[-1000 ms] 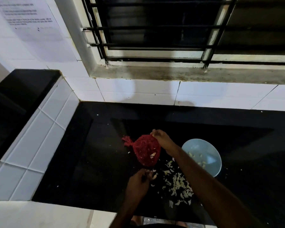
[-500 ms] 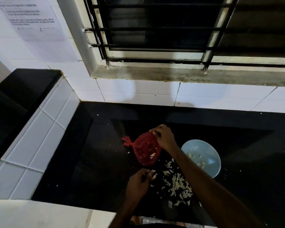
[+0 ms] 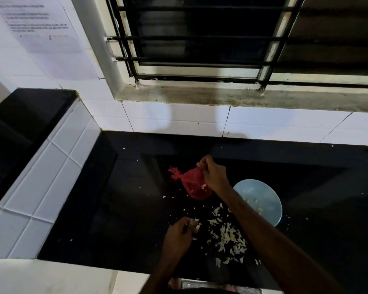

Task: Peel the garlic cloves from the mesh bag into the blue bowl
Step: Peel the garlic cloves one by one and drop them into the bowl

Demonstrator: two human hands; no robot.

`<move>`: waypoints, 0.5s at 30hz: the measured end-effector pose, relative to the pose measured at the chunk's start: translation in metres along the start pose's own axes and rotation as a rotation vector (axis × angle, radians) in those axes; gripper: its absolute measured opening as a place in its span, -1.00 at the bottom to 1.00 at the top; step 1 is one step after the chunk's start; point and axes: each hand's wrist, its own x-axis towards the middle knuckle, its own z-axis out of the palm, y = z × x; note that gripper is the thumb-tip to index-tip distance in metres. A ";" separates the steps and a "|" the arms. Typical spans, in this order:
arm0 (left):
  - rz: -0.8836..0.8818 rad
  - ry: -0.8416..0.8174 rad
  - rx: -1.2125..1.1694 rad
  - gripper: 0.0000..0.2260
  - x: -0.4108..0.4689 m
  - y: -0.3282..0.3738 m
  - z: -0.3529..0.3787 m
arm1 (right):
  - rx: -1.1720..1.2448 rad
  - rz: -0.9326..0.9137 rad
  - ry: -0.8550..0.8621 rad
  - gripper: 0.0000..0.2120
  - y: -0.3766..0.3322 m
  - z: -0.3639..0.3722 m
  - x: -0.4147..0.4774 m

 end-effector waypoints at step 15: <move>-0.018 0.011 -0.061 -0.78 0.002 -0.002 -0.004 | -0.477 -0.275 -0.101 -0.87 -0.039 0.001 -0.001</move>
